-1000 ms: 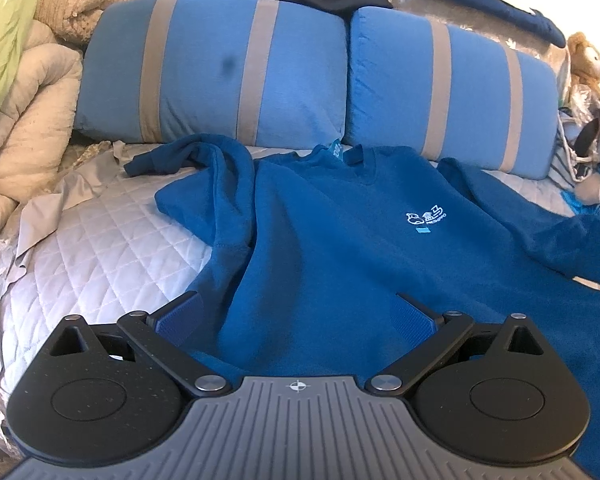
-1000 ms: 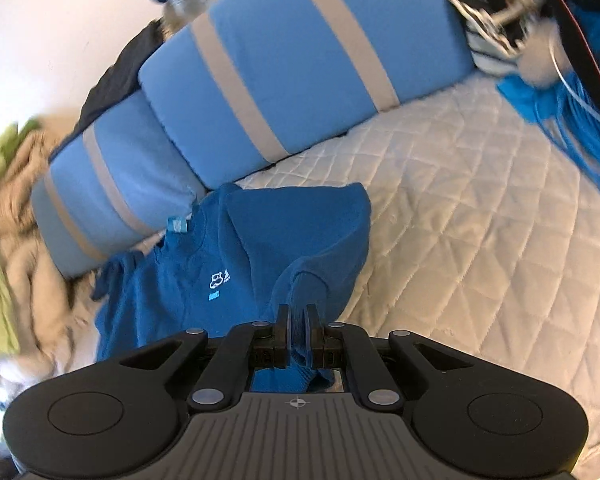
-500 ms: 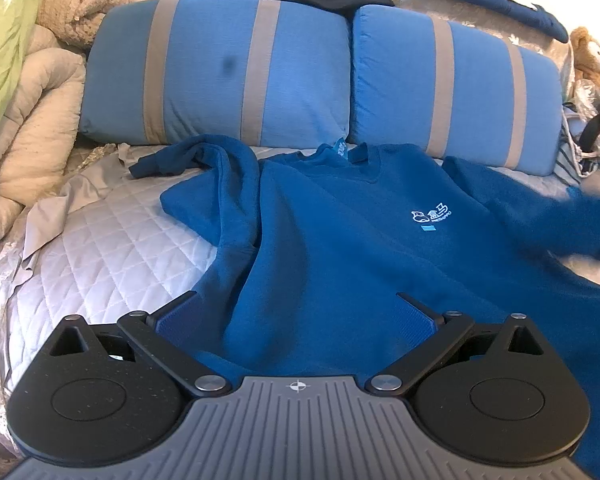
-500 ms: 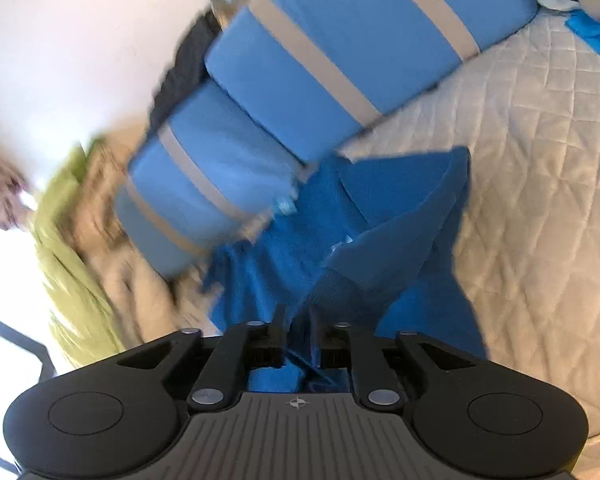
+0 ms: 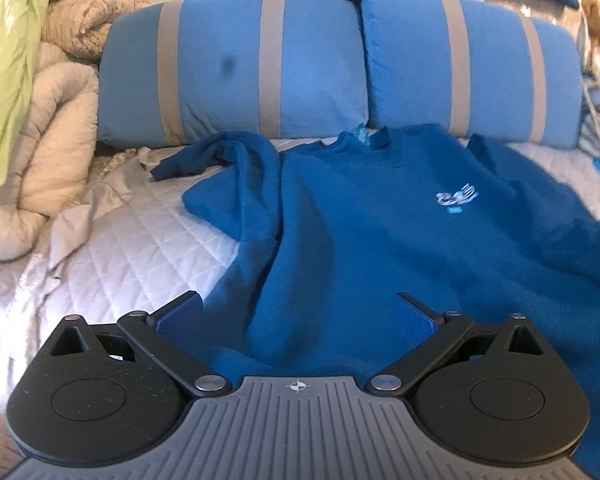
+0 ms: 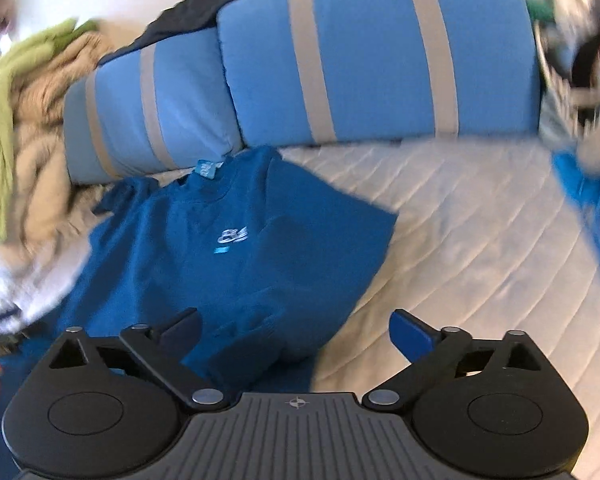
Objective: Fold clothes
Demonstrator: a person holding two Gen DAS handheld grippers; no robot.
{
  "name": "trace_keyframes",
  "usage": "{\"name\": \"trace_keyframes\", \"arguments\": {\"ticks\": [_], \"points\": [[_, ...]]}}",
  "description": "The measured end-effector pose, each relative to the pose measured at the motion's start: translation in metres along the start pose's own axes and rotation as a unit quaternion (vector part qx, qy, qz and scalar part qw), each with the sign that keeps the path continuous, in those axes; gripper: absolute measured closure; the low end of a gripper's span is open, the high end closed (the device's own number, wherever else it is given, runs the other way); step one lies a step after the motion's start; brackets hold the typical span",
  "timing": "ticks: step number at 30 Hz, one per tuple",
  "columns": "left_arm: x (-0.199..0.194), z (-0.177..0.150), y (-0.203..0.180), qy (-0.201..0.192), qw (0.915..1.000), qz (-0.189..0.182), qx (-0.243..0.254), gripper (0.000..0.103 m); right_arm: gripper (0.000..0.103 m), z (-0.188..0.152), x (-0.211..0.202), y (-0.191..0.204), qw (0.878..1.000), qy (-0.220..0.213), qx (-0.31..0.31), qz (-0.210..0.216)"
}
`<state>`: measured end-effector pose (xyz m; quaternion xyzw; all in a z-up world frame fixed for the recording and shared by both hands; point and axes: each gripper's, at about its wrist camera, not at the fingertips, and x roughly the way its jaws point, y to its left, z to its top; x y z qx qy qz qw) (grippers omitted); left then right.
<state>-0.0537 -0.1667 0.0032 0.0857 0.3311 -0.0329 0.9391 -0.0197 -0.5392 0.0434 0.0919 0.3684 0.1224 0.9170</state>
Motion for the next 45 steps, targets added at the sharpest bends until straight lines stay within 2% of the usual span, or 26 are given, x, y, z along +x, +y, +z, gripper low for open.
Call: {"name": "trace_keyframes", "arguments": {"ticks": [4,9,13,16,21,23,27,30,32,35,37,38,40,41,42,43,44,45], "points": [[0.001,0.000,-0.003,0.002,0.9998,0.007,0.016,0.001,0.000,-0.001,-0.008,0.007,0.995,-0.023,-0.086,-0.037],[0.003,-0.001,0.003,0.006,0.9999,-0.013,0.005,0.001,0.000,-0.007,-0.009,0.012,0.983,-0.035,-0.174,-0.053],[0.006,-0.001,0.009,0.014,0.9991,-0.038,-0.010,0.001,0.000,-0.012,-0.005,0.014,0.969,-0.034,-0.236,-0.070],[0.008,-0.001,0.013,0.022,0.9978,-0.058,-0.021,0.001,0.000,-0.017,0.000,0.020,0.953,-0.030,-0.291,-0.076],[0.019,0.003,0.014,0.059,0.9942,-0.088,-0.018,0.001,0.002,-0.026,0.014,0.033,0.903,-0.003,-0.423,-0.081],[0.021,0.003,0.013,0.066,0.9940,-0.086,-0.015,0.001,0.005,-0.030,0.021,0.039,0.882,0.006,-0.465,-0.076],[0.020,0.003,0.007,0.072,0.9950,-0.068,0.002,0.001,0.008,-0.034,0.031,0.055,0.855,0.008,-0.515,-0.058],[0.021,0.003,0.001,0.079,0.9954,-0.050,0.023,0.001,0.010,-0.040,0.038,0.072,0.816,0.012,-0.576,-0.036],[0.022,0.004,-0.004,0.084,0.9950,-0.036,0.040,0.001,0.012,-0.039,0.041,0.083,0.786,0.021,-0.617,-0.022],[0.021,0.005,-0.012,0.085,0.9942,-0.013,0.065,0.001,0.014,-0.043,0.047,0.099,0.730,0.034,-0.683,-0.012],[0.020,0.004,-0.014,0.082,0.9937,-0.004,0.076,0.001,0.017,-0.046,0.051,0.107,0.700,0.049,-0.713,0.002],[0.019,0.003,-0.014,0.080,0.9937,-0.002,0.078,0.001,0.020,-0.048,0.054,0.111,0.685,0.057,-0.727,0.008],[0.019,0.003,-0.013,0.079,0.9940,-0.003,0.076,0.001,0.030,-0.048,0.059,0.115,0.683,0.077,-0.726,0.019],[0.018,0.003,-0.012,0.078,0.9942,-0.006,0.074,0.001,0.041,-0.048,0.062,0.117,0.682,0.087,-0.726,0.025],[0.018,0.003,-0.010,0.077,0.9945,-0.010,0.071,0.001,0.057,-0.048,0.065,0.119,0.680,0.097,-0.726,0.030],[0.017,0.003,-0.009,0.074,0.9948,-0.013,0.068,0.001,0.068,-0.047,0.067,0.121,0.679,0.107,-0.725,0.036],[0.017,0.003,-0.008,0.071,0.9952,-0.016,0.064,0.001,0.092,-0.044,0.069,0.121,0.696,0.103,-0.709,0.039],[0.016,0.003,-0.007,0.066,0.9959,-0.019,0.060,0.001,0.100,-0.041,0.071,0.122,0.713,0.098,-0.693,0.041]]}}
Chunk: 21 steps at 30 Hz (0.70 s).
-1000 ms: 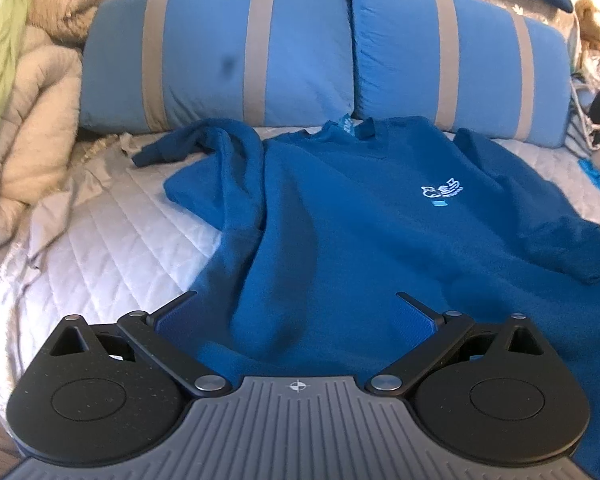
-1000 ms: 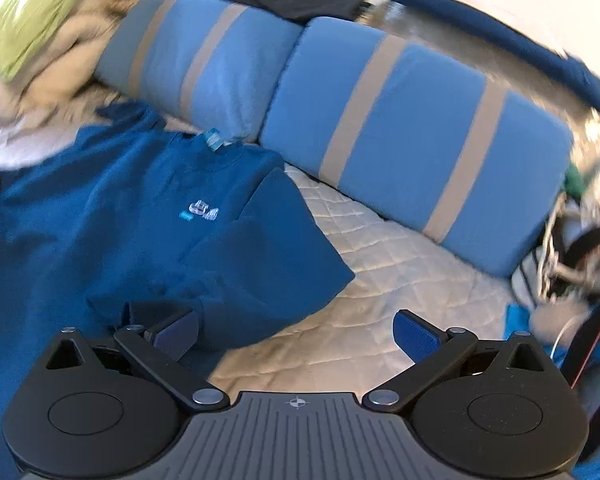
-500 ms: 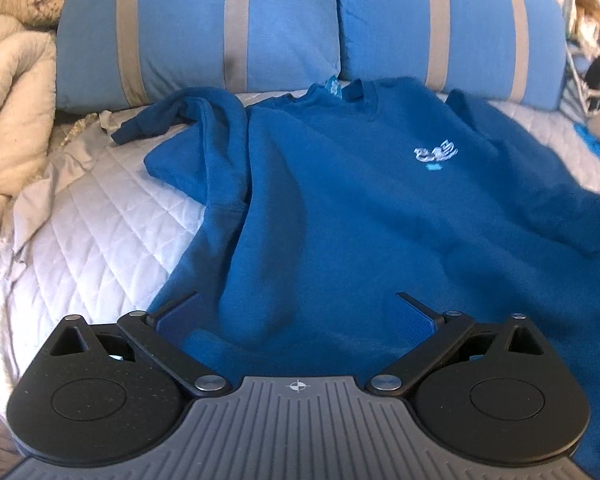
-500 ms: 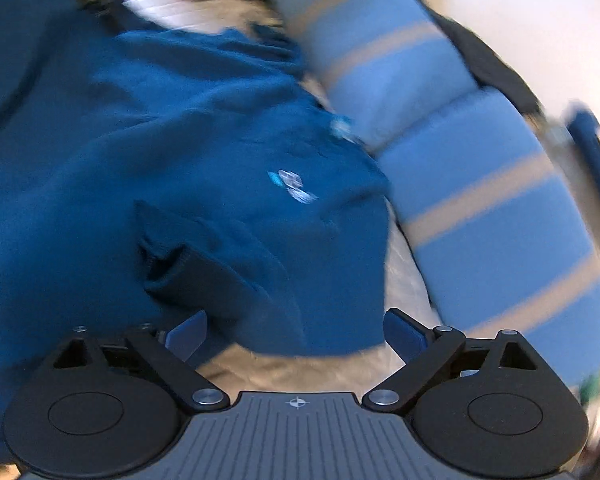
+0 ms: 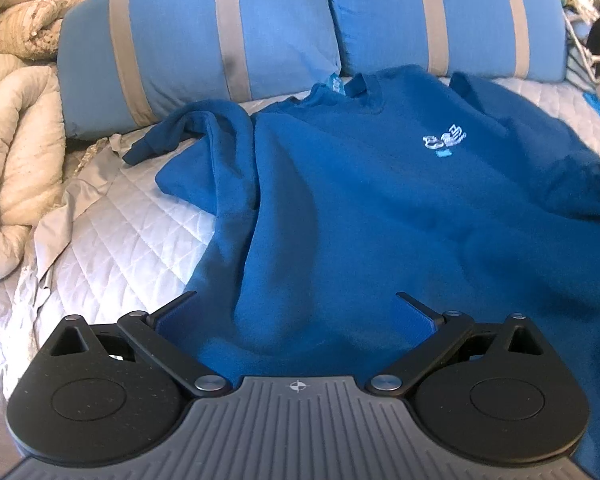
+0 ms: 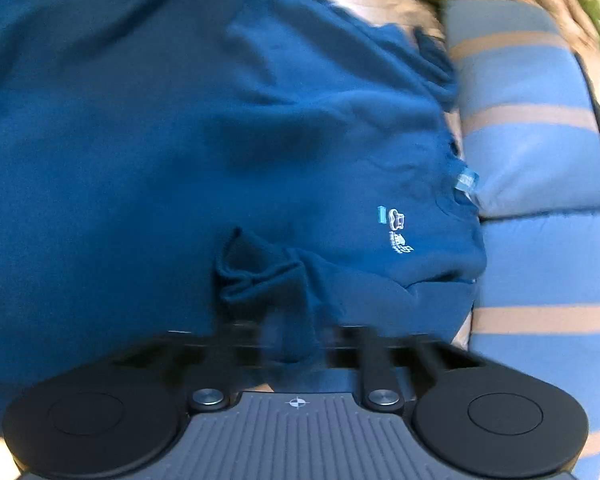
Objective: Fold clothes
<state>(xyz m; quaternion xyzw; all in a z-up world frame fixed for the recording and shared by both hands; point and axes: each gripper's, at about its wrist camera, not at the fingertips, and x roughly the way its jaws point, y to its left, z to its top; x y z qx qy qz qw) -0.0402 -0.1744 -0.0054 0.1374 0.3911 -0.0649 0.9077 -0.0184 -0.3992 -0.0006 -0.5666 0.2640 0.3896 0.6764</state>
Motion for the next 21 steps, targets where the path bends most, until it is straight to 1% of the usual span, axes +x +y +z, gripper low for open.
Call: {"name": "trace_keyframes", "arguments": {"ticks": [1,2,3,4,5,6,7,9,11,13,14,17,19,20,21], "points": [[-0.001,0.000,0.001,-0.006,1.0000,-0.003,-0.004,0.001,0.100,-0.001,-0.003,-0.007,0.999,-0.019,0.038,-0.008],[-0.002,-0.001,0.002,-0.012,0.9999,-0.006,-0.008,0.001,0.100,-0.003,-0.008,-0.017,0.995,-0.039,0.086,-0.015],[-0.005,-0.002,0.002,-0.021,0.9997,-0.012,-0.008,0.001,0.101,-0.005,-0.013,-0.027,0.989,-0.058,0.133,-0.022],[-0.007,-0.003,0.003,-0.030,0.9993,-0.021,-0.007,0.001,0.101,-0.013,-0.022,-0.041,0.978,-0.080,0.192,-0.030],[-0.008,-0.003,0.003,-0.037,0.9988,-0.031,-0.005,0.001,0.101,-0.020,-0.030,-0.055,0.962,-0.101,0.251,-0.037],[-0.009,-0.004,0.002,-0.041,0.9983,-0.041,-0.003,0.001,0.101,-0.027,-0.039,-0.070,0.942,-0.122,0.308,-0.045],[-0.009,-0.004,0.002,-0.044,0.9979,-0.047,-0.002,0.001,0.101,-0.035,-0.047,-0.084,0.919,-0.143,0.364,-0.052],[-0.009,-0.003,0.002,-0.046,0.9977,-0.050,-0.002,0.001,0.101,-0.055,-0.064,-0.105,0.872,-0.173,0.453,-0.064],[-0.011,-0.004,0.000,-0.052,0.9970,-0.057,0.003,0.001,0.101,-0.077,-0.076,-0.119,0.832,-0.189,0.515,-0.079],[-0.013,-0.004,-0.001,-0.060,0.9951,-0.077,0.017,0.001,0.101,-0.092,-0.084,-0.124,0.814,-0.188,0.541,-0.097],[-0.014,-0.005,-0.002,-0.064,0.9936,-0.089,0.026,0.001,0.100,-0.099,-0.086,-0.124,0.808,-0.185,0.549,-0.105],[-0.017,-0.006,-0.007,-0.073,0.9883,-0.122,0.056,0.001,0.096,-0.112,-0.085,-0.115,0.799,-0.168,0.567,-0.108],[-0.019,-0.006,-0.011,-0.073,0.9847,-0.140,0.074,0.001,0.079,-0.115,-0.082,-0.104,0.805,-0.151,0.564,-0.104],[-0.021,-0.006,-0.014,-0.072,0.9829,-0.149,0.080,0.001,0.057,-0.116,-0.080,-0.099,0.808,-0.143,0.563,-0.102],[-0.021,-0.004,-0.016,-0.071,0.9810,-0.159,0.084,0.001,0.031,-0.118,-0.078,-0.094,0.810,-0.135,0.562,-0.100]]}}
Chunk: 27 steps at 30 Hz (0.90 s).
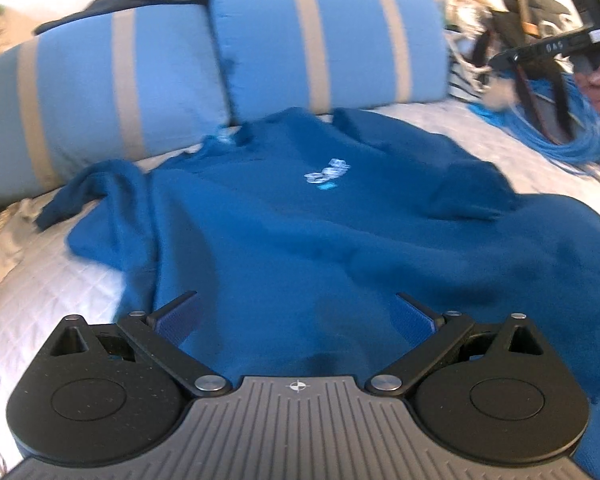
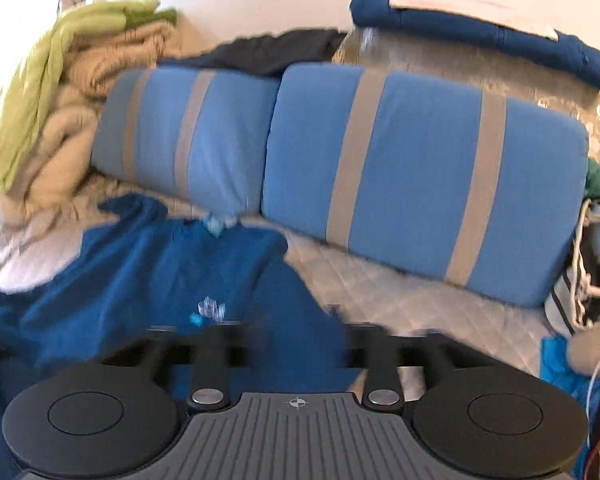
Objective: Fold clothes
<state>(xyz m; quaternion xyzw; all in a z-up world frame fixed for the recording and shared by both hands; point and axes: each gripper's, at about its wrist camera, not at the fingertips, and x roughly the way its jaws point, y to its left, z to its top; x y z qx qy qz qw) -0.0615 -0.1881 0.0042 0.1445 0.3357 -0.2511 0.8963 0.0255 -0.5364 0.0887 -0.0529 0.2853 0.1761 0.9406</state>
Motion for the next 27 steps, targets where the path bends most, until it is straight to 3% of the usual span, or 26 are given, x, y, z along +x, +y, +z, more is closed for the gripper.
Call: {"name": "trace_keyframes", "arguments": {"ticks": [3,8,14,16,17,18,19,20,22,25,27], "points": [[-0.001,0.004,-0.004,-0.002,0.9995,-0.032,-0.002,0.001,0.012,-0.016,-0.003,0.007,1.000,0.012,-0.011,0.012],[0.010,0.007,-0.008,0.003,0.9982,-0.060,-0.005,0.001,0.010,-0.038,0.000,0.036,0.995,0.047,-0.070,0.052],[0.018,0.005,-0.009,0.012,0.9970,-0.076,-0.010,0.001,0.015,-0.051,0.023,0.080,0.978,0.098,-0.162,0.091],[0.016,0.004,-0.006,0.007,0.9966,-0.080,-0.020,0.001,0.020,-0.054,0.034,0.088,0.974,0.113,-0.169,0.098],[0.015,0.003,-0.003,0.003,0.9963,-0.081,-0.028,0.001,0.030,-0.055,0.040,0.092,0.972,0.121,-0.172,0.101],[0.013,0.002,-0.001,-0.001,0.9960,-0.083,-0.035,0.001,0.054,-0.056,0.046,0.094,0.971,0.132,-0.170,0.107],[0.011,0.002,0.001,-0.004,0.9957,-0.082,-0.042,0.001,0.069,-0.057,0.051,0.094,0.970,0.142,-0.162,0.114],[0.009,0.001,0.003,-0.006,0.9954,-0.082,-0.049,0.001,0.095,-0.058,0.056,0.095,0.969,0.152,-0.153,0.122],[0.001,0.002,0.006,-0.013,0.9946,-0.087,-0.054,0.001,0.095,-0.054,0.056,0.089,0.975,0.141,-0.120,0.120],[-0.014,0.010,0.005,-0.022,0.9953,-0.089,-0.033,0.001,0.095,-0.034,0.040,0.058,0.989,0.087,-0.007,0.120],[-0.022,0.018,0.003,-0.029,0.9957,-0.087,-0.015,0.001,0.095,-0.020,0.024,0.030,0.989,0.044,0.075,0.119]]}}
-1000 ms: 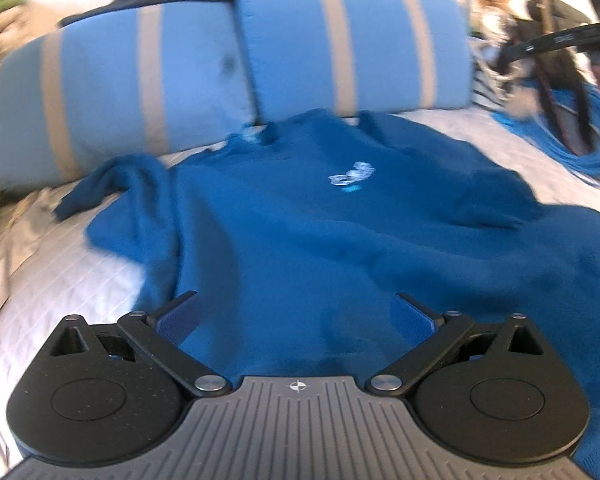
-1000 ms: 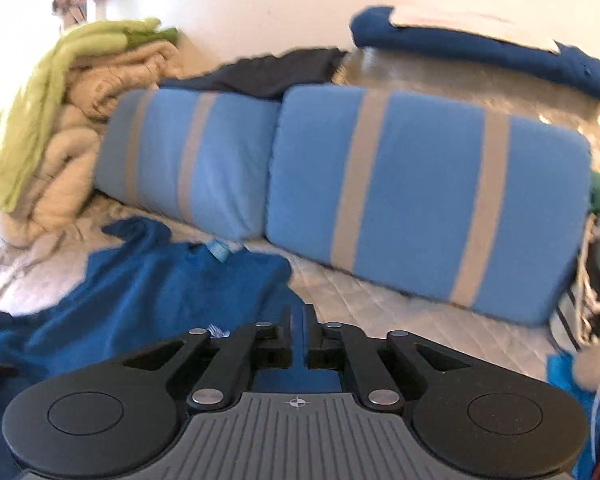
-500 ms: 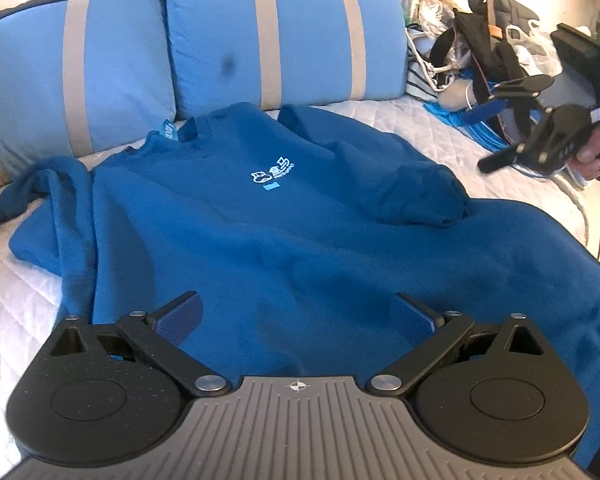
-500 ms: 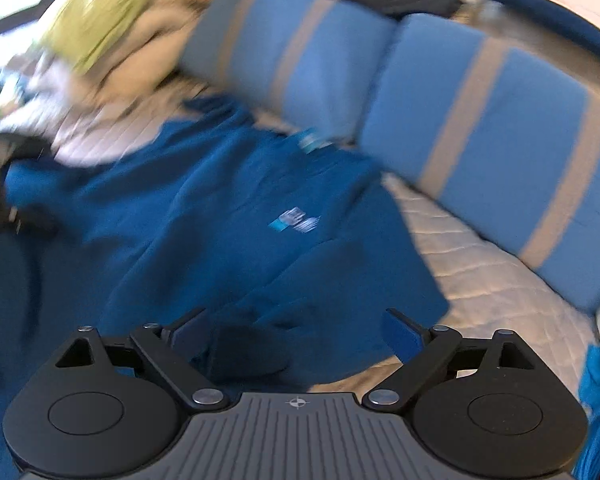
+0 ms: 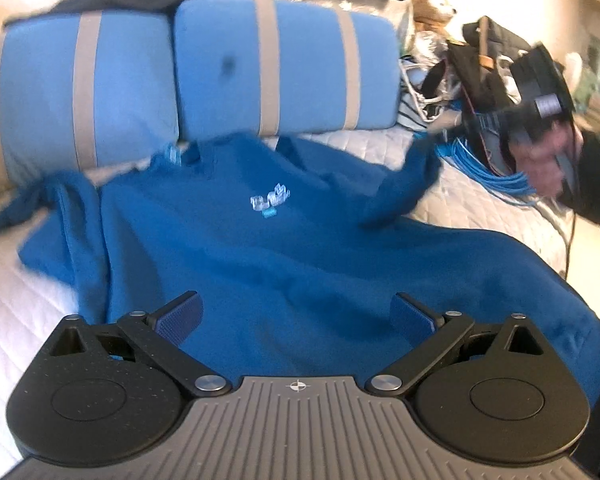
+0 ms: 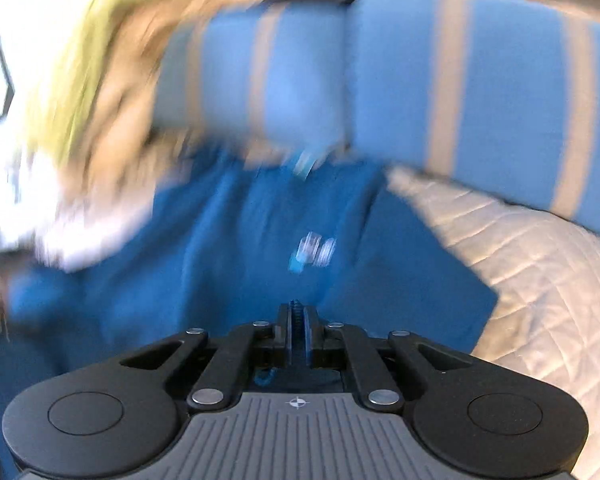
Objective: Fold clothes
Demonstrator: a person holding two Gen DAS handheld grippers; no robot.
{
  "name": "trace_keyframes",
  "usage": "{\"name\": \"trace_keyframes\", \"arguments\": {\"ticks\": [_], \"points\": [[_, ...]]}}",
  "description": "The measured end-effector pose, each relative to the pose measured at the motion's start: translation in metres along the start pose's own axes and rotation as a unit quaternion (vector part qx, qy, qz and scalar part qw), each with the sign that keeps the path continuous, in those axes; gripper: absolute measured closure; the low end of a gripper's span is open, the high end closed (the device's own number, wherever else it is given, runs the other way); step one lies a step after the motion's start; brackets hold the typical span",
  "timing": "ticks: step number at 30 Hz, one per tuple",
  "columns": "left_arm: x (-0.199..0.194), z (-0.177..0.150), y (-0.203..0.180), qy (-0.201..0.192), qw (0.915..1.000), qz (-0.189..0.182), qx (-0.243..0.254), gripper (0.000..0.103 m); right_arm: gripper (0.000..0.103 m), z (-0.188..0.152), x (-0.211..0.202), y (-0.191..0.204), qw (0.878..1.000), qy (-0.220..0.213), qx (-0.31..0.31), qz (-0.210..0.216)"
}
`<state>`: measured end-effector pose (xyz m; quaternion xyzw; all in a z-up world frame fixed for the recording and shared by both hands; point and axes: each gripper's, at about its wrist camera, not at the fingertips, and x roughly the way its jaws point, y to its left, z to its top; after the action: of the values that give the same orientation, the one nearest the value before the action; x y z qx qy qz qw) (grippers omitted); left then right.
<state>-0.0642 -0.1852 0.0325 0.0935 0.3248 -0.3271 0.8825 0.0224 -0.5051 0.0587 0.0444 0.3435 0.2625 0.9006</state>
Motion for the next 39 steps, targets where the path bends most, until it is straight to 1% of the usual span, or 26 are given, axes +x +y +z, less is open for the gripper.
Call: {"name": "trace_keyframes", "arguments": {"ticks": [2,5,7,10,13,15,17,19,20,21,22,24,25,27,28,30,32,33,34,36,37,39], "points": [[-0.005,0.008,-0.003,-0.008,0.9998,0.002,0.016,0.001,0.095,0.011,-0.024,-0.021,0.997,-0.046,0.061,-0.002],[-0.006,0.018,-0.008,-0.015,0.9995,0.005,0.026,0.001,0.095,0.023,-0.061,-0.050,0.985,-0.111,0.134,-0.012],[-0.004,0.020,-0.012,-0.019,0.9994,0.001,0.030,0.001,0.095,0.025,-0.087,-0.073,0.971,-0.153,0.183,-0.027],[0.001,0.022,-0.019,-0.019,0.9992,-0.006,0.035,0.001,0.095,0.021,-0.123,-0.107,0.946,-0.204,0.242,-0.067],[0.008,0.024,-0.024,-0.016,0.9990,-0.006,0.042,0.001,0.095,0.000,-0.154,-0.147,0.910,-0.240,0.316,-0.118],[0.011,0.024,-0.025,-0.014,0.9990,-0.007,0.041,0.001,0.095,-0.015,-0.176,-0.174,0.880,-0.263,0.364,-0.152],[0.013,0.025,-0.026,-0.013,0.9991,-0.007,0.039,0.001,0.095,-0.033,-0.189,-0.198,0.851,-0.266,0.405,-0.203],[0.013,0.026,-0.027,-0.013,0.9992,-0.008,0.038,0.001,0.090,-0.052,-0.198,-0.217,0.824,-0.260,0.428,-0.266],[0.013,0.027,-0.027,-0.013,0.9992,-0.006,0.038,0.001,0.086,-0.062,-0.199,-0.225,0.813,-0.253,0.436,-0.292],[0.012,0.028,-0.028,-0.014,0.9991,-0.005,0.039,0.001,0.075,-0.072,-0.200,-0.233,0.801,-0.246,0.444,-0.318],[0.011,0.028,-0.028,-0.014,0.9991,-0.005,0.040,0.001,0.068,-0.084,-0.201,-0.236,0.794,-0.241,0.452,-0.327],[0.010,0.028,-0.028,-0.015,0.9989,-0.005,0.045,0.001,0.041,-0.104,-0.198,-0.237,0.795,-0.230,0.453,-0.331],[0.010,0.028,-0.028,-0.014,0.9988,-0.003,0.047,0.001,0.037,-0.112,-0.194,-0.235,0.801,-0.221,0.449,-0.329],[0.011,0.028,-0.027,-0.014,0.9986,0.005,0.050,0.001,0.029,-0.123,-0.180,-0.229,0.821,-0.195,0.432,-0.317],[0.011,0.028,-0.026,-0.015,0.9986,0.011,0.050,0.001,0.026,-0.125,-0.171,-0.224,0.834,-0.179,0.420,-0.309],[0.009,0.028,-0.020,-0.018,0.9983,0.023,0.050,0.001,0.016,-0.127,-0.150,-0.210,0.866,-0.143,0.380,-0.290],[0.006,0.030,-0.010,-0.019,0.9977,0.042,0.050,0.001,0.013,-0.121,-0.126,-0.196,0.899,-0.109,0.323,-0.276],[0.002,0.030,0.000,-0.022,0.9972,0.055,0.046,0.001,0.009,-0.117,-0.115,-0.189,0.911,-0.094,0.296,-0.270],[-0.001,0.031,0.010,-0.024,0.9965,0.069,0.041,0.001,0.009,-0.113,-0.105,-0.183,0.922,-0.080,0.269,-0.265],[-0.007,0.032,0.029,-0.029,0.9945,0.095,0.032,0.001,0.009,-0.108,-0.086,-0.180,0.934,-0.063,0.247,-0.251],[-0.010,0.032,0.040,-0.032,0.9933,0.108,0.026,0.001,0.009,-0.106,-0.078,-0.179,0.936,-0.057,0.243,-0.248],[-0.015,0.027,0.071,-0.033,0.9907,0.132,-0.009,0.001,0.009,-0.104,-0.063,-0.176,0.940,-0.046,0.240,-0.240]]}}
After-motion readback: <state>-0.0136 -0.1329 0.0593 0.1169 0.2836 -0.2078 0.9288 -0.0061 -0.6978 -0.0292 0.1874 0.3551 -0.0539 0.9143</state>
